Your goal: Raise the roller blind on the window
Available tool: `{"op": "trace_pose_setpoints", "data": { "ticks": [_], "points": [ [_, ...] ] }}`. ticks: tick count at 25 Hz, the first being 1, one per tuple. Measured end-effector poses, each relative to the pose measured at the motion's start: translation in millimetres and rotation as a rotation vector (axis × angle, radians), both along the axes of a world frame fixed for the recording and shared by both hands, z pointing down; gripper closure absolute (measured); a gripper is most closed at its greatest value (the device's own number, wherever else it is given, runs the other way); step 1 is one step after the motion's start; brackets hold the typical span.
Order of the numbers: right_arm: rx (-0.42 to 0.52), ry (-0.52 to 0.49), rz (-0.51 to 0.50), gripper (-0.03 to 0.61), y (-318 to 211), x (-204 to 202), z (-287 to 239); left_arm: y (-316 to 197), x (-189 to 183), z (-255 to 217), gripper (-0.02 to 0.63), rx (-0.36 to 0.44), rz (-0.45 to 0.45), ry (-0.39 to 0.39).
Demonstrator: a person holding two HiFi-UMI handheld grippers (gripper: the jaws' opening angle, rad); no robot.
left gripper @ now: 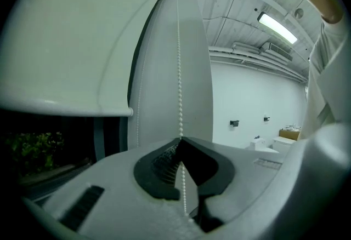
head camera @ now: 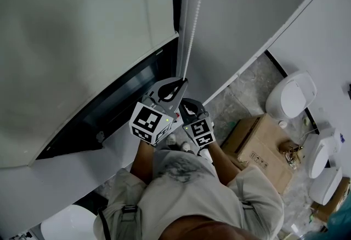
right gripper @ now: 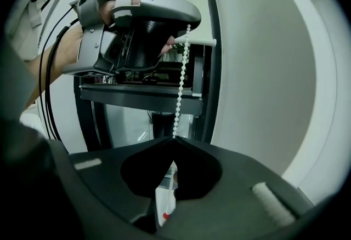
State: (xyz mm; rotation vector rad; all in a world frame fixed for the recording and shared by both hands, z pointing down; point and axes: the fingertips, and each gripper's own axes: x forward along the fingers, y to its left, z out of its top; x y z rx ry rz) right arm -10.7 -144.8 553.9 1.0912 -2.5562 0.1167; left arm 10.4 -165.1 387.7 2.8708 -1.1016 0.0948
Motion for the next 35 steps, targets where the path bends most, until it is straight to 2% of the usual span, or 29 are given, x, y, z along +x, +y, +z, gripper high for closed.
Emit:
{"op": "trace_pose_setpoints", "data": {
  "ticks": [9, 19, 24, 35],
  "points": [
    [-0.059, 0.041, -0.011, 0.566, 12, 2, 34, 12, 1, 35, 0.601, -0.075, 0.012, -0.01],
    [-0.028, -0.012, 0.016, 0.558, 20, 6, 23, 12, -4, 34, 0.601, -0.062, 0.002, -0.014],
    [0.043, -0.059, -0.002, 0.515, 26, 10, -17, 7, -12, 31, 0.601, -0.062, -0.019, -0.012],
    [0.205, -0.183, -0.024, 0.516, 22, 21, -148, 9, -11, 28, 0.601, -0.059, -0.03, -0.003]
  ]
}}
